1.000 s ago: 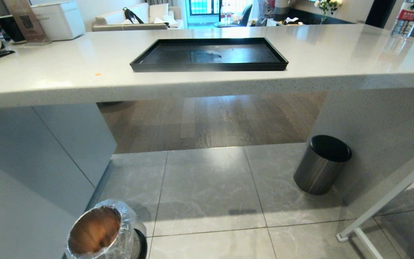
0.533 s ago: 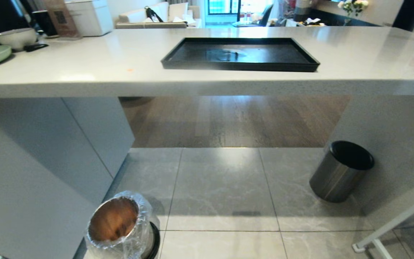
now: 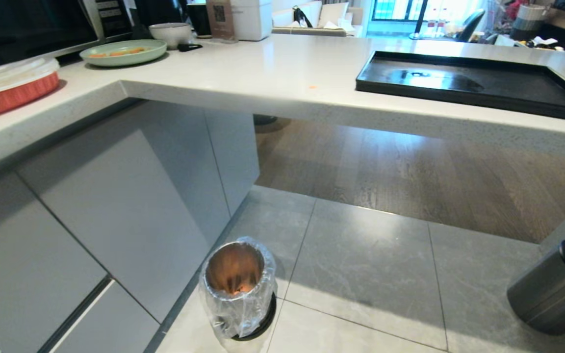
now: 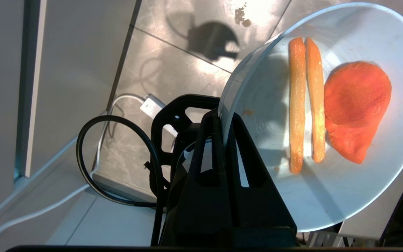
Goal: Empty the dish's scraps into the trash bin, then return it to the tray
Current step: Move the bowl over the trash can
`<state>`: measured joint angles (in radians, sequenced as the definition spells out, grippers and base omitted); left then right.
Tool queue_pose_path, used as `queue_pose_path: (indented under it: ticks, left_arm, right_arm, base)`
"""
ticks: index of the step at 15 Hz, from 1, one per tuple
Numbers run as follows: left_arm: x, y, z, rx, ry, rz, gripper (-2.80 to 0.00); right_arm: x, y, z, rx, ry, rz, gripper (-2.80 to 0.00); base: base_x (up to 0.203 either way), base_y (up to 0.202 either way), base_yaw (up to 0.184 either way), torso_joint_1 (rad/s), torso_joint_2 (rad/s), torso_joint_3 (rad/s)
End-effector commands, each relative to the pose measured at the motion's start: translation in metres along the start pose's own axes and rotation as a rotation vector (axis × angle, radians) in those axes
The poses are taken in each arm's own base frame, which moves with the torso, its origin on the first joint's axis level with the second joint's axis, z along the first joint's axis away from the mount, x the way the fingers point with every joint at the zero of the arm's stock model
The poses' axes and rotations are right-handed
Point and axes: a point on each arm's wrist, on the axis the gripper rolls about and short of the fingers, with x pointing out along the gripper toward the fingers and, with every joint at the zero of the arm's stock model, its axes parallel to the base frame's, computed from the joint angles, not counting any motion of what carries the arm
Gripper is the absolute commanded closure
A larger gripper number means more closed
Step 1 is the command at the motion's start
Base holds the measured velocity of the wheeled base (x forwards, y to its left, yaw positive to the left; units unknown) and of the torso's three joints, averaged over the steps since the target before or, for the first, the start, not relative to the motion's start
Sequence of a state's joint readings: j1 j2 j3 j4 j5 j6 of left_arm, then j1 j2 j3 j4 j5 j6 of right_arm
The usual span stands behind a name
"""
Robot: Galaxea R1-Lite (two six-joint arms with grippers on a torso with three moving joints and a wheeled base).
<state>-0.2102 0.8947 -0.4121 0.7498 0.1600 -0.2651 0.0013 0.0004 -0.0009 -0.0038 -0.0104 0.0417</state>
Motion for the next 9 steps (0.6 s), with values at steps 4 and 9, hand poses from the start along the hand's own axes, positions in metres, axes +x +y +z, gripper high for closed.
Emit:
queue_pose_path:
  ticks: [4, 9]
  left_arm:
    - [-0.0001, 0.0001, -0.0003, -0.001, 0.002, 0.002, 0.0]
    - [-0.0006, 0.0003, -0.0003, -0.002, -0.004, 0.003, 0.0]
  right_arm:
    - [-0.0001, 0.0, 0.0003, 0.0, -0.002, 0.0, 0.0]
    - [-0.0001, 0.0, 0.0003, 0.001, -0.002, 0.0, 0.0]
  base:
    - [0.001, -0.001, 0.021, 0.002, 0.0, -0.001]
    - [0.0, 0.0, 0.0, 0.0, 0.0, 0.0]
